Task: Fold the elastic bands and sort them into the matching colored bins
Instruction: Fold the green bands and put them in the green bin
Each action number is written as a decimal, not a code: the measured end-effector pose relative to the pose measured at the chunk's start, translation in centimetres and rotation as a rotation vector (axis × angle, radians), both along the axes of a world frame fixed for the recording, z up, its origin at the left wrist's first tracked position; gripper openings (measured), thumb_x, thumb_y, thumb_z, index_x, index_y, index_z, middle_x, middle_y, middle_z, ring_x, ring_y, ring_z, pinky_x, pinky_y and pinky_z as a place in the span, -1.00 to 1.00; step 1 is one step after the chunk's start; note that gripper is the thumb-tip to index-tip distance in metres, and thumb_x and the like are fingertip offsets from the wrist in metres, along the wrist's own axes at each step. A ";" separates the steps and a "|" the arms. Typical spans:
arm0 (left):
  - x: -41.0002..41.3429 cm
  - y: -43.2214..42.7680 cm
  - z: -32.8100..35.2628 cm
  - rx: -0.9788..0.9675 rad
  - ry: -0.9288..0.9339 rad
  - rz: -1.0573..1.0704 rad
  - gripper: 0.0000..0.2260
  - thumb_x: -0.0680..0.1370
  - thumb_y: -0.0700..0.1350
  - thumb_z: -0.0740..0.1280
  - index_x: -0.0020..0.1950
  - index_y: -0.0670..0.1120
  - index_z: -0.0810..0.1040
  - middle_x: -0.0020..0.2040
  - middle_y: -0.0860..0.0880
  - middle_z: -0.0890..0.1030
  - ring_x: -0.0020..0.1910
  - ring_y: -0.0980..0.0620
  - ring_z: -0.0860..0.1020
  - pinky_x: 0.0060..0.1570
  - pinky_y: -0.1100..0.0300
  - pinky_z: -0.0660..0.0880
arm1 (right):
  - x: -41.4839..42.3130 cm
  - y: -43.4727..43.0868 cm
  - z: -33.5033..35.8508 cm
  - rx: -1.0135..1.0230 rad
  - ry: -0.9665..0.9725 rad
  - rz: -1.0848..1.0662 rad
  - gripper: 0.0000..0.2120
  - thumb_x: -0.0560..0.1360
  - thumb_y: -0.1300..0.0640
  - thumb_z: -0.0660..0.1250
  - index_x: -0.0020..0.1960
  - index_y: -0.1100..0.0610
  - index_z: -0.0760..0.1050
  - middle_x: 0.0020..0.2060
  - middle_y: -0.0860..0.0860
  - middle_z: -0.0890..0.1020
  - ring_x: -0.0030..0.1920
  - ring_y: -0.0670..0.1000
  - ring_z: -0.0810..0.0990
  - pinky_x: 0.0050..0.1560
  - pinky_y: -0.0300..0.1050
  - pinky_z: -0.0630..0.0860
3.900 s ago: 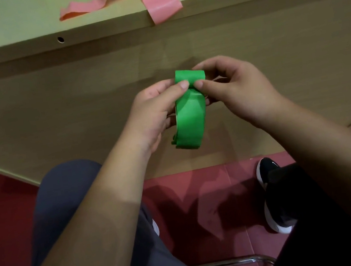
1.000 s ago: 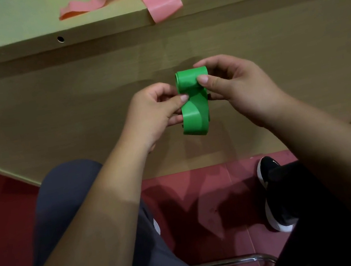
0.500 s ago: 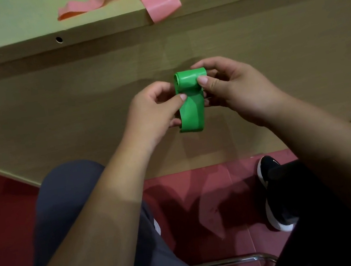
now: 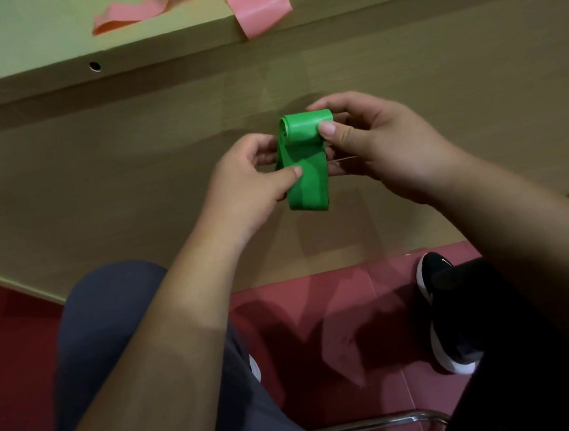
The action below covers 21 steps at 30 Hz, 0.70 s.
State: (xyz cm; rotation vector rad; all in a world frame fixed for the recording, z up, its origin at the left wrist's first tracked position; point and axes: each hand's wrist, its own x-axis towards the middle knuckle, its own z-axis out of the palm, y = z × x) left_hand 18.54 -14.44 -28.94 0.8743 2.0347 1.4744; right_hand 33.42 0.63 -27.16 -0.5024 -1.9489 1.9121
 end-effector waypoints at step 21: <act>0.6 0.4 -0.6 -0.001 0.163 0.064 -0.67 0.39 0.16 0.53 0.06 0.01 0.71 0.08 -0.12 0.69 -0.23 -0.09 0.63 -0.10 -0.03 0.63 | -0.3 0.3 0.1 -0.050 0.030 -0.026 -0.77 0.70 0.25 0.34 0.34 0.14 0.59 0.01 0.04 0.67 -0.10 -0.06 0.63 0.26 0.17 0.67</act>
